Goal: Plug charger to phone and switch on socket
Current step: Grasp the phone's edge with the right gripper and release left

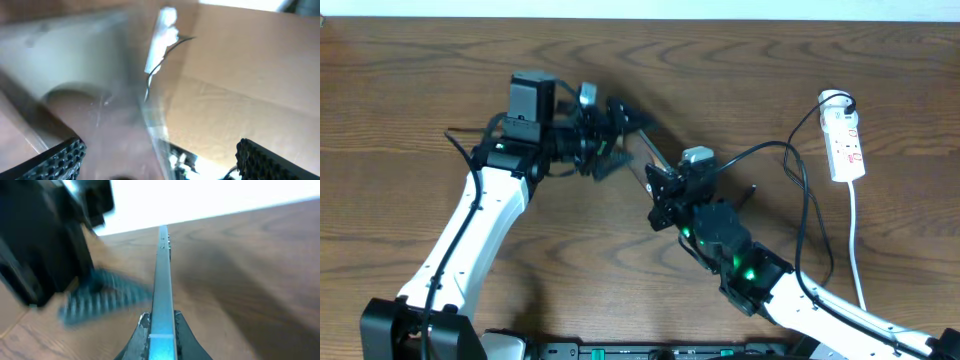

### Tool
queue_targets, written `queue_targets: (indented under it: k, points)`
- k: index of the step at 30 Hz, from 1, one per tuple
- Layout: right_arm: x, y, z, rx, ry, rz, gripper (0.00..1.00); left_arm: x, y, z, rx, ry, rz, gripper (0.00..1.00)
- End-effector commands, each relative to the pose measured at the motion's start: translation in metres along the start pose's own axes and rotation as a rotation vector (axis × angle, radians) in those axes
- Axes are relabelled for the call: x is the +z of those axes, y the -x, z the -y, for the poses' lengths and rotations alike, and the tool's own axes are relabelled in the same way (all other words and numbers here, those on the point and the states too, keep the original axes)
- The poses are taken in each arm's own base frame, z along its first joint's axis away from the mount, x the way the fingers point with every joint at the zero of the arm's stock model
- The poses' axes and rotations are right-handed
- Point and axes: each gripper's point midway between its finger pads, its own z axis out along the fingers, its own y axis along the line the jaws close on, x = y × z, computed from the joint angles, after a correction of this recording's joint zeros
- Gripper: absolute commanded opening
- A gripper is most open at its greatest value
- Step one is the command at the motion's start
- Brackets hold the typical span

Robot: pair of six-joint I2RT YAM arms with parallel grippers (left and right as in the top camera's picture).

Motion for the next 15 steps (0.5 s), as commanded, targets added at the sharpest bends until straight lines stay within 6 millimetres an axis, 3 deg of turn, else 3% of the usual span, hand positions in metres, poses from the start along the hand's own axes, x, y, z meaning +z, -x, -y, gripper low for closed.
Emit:
queue_targets:
  k: [1,2,4,7,11,15]
  points:
    - [-0.002,0.02,0.004,0.224,-0.001,0.028,0.01,-0.023,0.028,0.026,0.264,-0.06,0.114,0.98]
    - [-0.002,0.021,0.01,0.289,-0.016,0.025,0.01,-0.031,0.038,0.025,0.319,-0.045,0.16,0.98]
    - [-0.001,0.028,0.023,0.52,-0.022,0.024,0.01,-0.053,0.06,0.005,0.381,0.077,0.285,0.98]
    - [0.001,0.033,0.033,0.718,-0.002,-0.002,0.01,-0.082,0.066,-0.045,0.268,0.324,0.386,0.98]
    - [0.0,0.024,0.047,1.005,-0.016,-0.093,0.01,-0.121,0.045,-0.097,0.128,0.63,0.447,0.98]
    - [-0.002,0.01,0.055,1.215,-0.065,-0.17,0.01,-0.14,-0.001,-0.113,0.023,0.724,0.383,0.98]
